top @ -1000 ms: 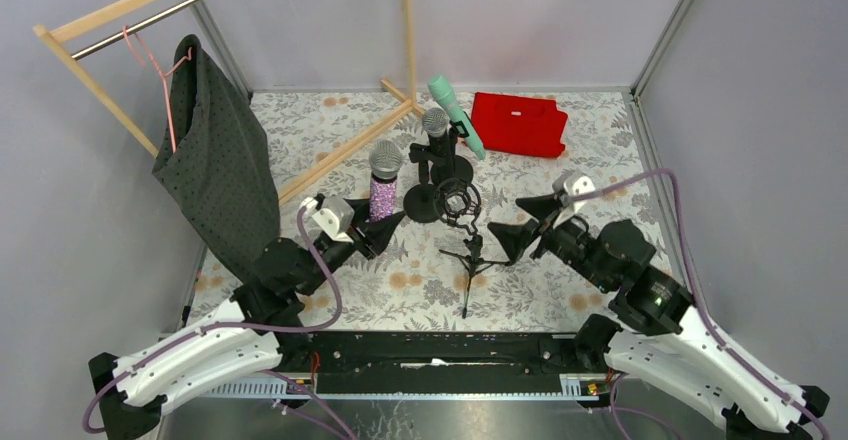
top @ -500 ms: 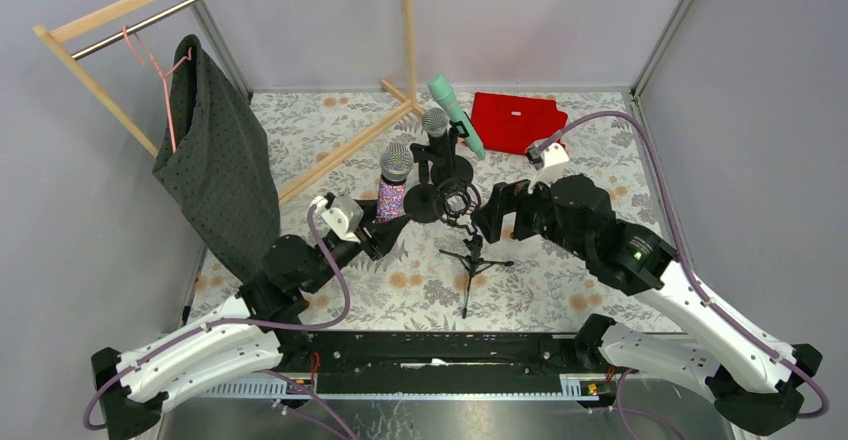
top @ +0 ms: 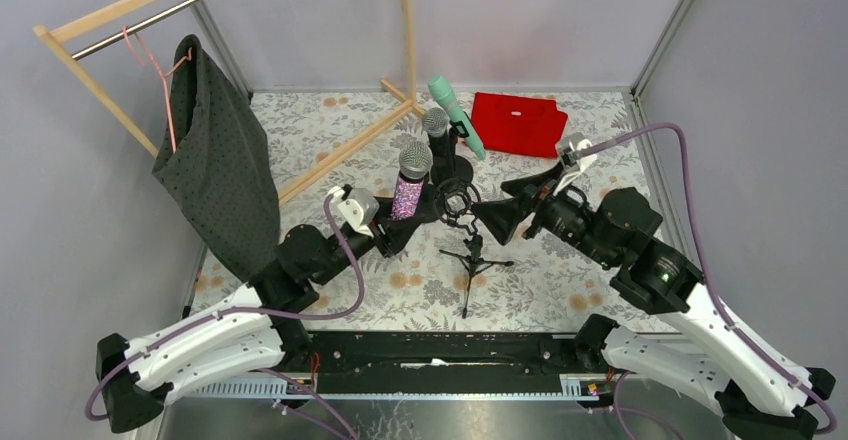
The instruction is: Attach the microphones to the stand
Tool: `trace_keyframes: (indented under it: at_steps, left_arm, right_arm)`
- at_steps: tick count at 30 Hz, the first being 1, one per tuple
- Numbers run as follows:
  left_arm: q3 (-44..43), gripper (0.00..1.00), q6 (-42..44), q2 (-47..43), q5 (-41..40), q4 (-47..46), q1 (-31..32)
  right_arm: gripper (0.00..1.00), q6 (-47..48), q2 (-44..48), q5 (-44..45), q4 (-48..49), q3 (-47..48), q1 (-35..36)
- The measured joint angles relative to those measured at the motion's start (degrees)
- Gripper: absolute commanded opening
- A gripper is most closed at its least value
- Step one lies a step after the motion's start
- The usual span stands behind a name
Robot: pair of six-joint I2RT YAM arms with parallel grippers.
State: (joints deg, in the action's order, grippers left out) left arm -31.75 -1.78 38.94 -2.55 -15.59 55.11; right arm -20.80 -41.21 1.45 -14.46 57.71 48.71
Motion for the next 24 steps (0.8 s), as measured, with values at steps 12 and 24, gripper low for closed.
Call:
trace_keyframes:
  at_steps: [12,24]
  left_arm:
    - [-0.61,0.00,-6.80,5.07,2.60,-4.63,0.00]
    - [-1.16,0.00,-9.70,6.29,3.30,-5.31,0.00]
  right_arm:
    - [0.79,-4.81,-9.16,-11.54,21.03,-4.28,0.00]
    - [0.75,-7.48,-16.09,-12.76,32.37,-4.35,0.17]
